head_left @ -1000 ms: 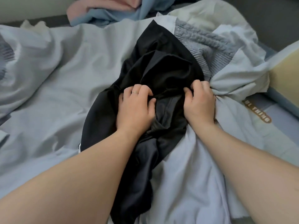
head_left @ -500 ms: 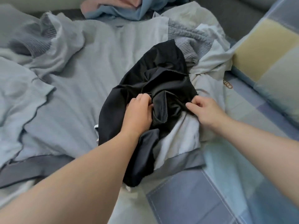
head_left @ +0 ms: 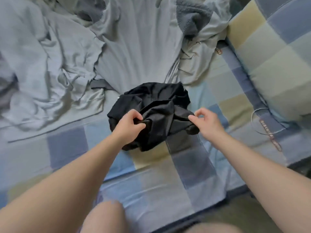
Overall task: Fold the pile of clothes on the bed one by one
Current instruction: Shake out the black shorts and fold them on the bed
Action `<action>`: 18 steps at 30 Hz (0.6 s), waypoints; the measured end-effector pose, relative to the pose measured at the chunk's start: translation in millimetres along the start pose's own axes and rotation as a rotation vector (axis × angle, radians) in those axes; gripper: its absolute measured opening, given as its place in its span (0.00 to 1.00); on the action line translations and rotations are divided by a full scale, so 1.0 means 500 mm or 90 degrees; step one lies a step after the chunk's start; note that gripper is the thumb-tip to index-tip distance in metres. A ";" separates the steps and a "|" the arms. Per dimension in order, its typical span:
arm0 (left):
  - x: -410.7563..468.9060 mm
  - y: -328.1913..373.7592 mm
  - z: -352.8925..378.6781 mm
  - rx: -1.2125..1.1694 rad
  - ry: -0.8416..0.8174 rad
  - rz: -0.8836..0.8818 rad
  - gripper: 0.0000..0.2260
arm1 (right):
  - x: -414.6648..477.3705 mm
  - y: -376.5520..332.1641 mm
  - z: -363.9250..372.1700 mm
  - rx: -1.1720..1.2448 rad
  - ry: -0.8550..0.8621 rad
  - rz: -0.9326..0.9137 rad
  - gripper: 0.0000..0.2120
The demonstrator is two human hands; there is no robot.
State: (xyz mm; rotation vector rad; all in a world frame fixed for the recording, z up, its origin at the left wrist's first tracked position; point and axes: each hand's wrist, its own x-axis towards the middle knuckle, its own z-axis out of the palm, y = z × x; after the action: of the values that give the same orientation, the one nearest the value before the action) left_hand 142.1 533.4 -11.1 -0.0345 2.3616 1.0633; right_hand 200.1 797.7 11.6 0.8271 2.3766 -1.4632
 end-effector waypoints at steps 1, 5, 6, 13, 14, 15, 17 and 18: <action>-0.058 0.027 -0.022 -0.008 0.011 -0.015 0.08 | -0.059 -0.023 -0.016 0.025 -0.007 0.019 0.09; -0.268 0.133 -0.102 -0.125 0.041 -0.089 0.12 | -0.278 -0.160 -0.074 0.126 -0.060 0.018 0.03; -0.318 0.156 -0.123 -0.151 0.046 -0.107 0.13 | -0.329 -0.200 -0.088 0.132 -0.075 0.013 0.02; -0.623 0.288 -0.278 -0.135 -0.111 0.088 0.28 | -0.634 -0.464 -0.134 0.139 -0.149 -0.108 0.07; -0.655 0.302 -0.298 -0.145 -0.124 0.134 0.27 | -0.668 -0.494 -0.131 0.130 -0.168 -0.128 0.06; -0.682 0.312 -0.318 -0.160 -0.130 0.171 0.25 | -0.703 -0.523 -0.126 0.124 -0.185 -0.146 0.06; -0.732 0.319 -0.358 -0.197 -0.129 0.194 0.14 | -0.767 -0.571 -0.111 0.106 -0.205 -0.181 0.06; -0.756 0.312 -0.378 -0.206 -0.122 0.192 0.07 | -0.797 -0.589 -0.103 0.101 -0.212 -0.193 0.05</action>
State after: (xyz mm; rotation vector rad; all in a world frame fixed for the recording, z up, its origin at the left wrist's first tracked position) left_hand 338.5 435.7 382.3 0.3000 2.0433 1.5133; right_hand 360.5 605.2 442.2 0.2269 2.2200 -1.7618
